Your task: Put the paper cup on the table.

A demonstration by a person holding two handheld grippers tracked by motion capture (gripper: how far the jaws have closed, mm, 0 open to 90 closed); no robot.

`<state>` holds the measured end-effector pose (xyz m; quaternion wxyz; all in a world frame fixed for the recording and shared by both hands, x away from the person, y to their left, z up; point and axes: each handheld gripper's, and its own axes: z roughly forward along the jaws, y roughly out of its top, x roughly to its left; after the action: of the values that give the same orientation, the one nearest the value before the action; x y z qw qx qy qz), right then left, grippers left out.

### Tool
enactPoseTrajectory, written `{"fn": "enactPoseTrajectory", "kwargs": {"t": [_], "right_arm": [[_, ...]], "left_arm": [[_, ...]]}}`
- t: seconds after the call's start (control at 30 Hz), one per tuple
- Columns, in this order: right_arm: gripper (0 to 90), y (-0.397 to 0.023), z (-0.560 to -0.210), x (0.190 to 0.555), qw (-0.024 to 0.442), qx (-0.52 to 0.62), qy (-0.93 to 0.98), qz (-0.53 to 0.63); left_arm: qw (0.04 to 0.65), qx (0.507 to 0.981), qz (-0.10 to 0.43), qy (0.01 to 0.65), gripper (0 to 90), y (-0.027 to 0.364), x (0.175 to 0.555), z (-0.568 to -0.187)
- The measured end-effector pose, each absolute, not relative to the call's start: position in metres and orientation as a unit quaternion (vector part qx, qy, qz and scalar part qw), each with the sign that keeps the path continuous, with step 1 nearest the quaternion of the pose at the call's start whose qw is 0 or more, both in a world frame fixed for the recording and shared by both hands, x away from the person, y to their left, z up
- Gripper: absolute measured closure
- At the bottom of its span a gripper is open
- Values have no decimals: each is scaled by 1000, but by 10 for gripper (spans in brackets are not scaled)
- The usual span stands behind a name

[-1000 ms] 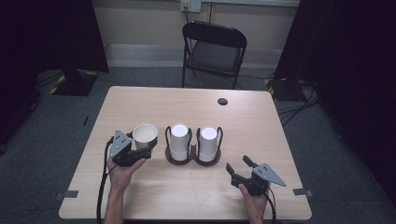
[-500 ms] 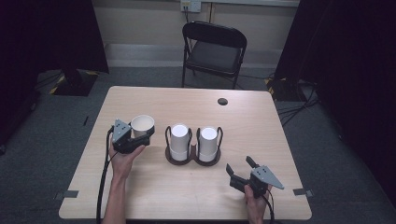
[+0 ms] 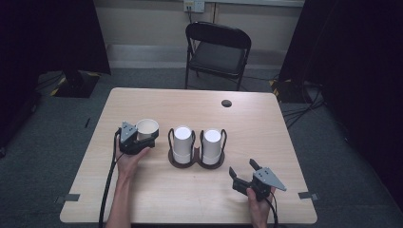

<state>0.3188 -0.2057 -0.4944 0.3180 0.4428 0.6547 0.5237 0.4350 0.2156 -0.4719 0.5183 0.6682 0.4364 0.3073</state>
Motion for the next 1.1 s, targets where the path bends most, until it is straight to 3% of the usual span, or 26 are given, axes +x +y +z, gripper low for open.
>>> {"fn": "enactPoseTrajectory", "kwargs": {"t": [0.73, 1.1], "right_arm": [[140, -205, -494, 322, 305, 437, 669, 518], [140, -206, -494, 322, 302, 439, 666, 522]], "left_arm": [[494, 686, 288, 450, 210, 222, 439, -490], [481, 685, 294, 462, 155, 223, 437, -490]]}}
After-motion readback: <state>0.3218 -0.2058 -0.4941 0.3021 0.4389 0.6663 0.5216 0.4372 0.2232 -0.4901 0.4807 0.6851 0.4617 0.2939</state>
